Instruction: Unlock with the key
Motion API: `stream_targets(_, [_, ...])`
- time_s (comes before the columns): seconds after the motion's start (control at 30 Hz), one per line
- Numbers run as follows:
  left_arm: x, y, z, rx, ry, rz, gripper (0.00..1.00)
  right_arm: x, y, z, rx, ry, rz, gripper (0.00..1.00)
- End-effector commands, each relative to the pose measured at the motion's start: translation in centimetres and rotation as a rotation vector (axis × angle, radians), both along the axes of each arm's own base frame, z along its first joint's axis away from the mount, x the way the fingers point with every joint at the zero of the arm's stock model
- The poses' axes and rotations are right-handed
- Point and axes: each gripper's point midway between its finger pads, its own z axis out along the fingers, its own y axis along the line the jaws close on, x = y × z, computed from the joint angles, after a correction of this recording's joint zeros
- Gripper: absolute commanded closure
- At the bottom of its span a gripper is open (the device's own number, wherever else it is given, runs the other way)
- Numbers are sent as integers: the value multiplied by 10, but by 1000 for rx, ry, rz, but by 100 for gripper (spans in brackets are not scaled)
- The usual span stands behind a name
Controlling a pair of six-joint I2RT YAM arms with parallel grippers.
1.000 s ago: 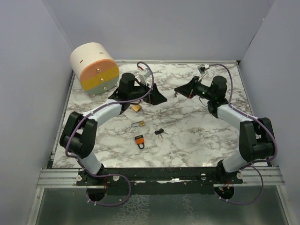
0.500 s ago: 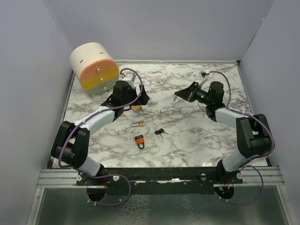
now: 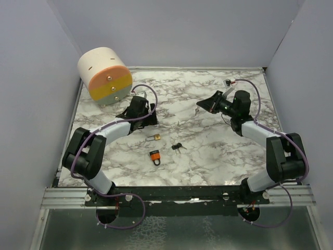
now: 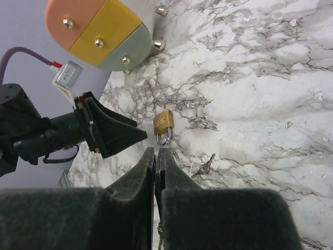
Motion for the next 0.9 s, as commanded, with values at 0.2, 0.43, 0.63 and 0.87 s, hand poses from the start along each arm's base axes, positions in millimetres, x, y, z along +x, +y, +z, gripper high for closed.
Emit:
stream_targets(0.2, [-1,-20,-19,-86,69,-29,10,0,-5,1,-23,-21,-28,99])
stream_targets(0.43, [6,-31,-35,-102,102,-53,10,0,-3,2,-16,-23,-20,99])
stream_targets(0.63, [19,-41,-39,-109,100,-82,10,3,-4,3,-22,-25,-23,99])
stream_targets(0.87, [30,-54,-45,-94,111,-126,10,4,-4,4,-23,-26,-22,99])
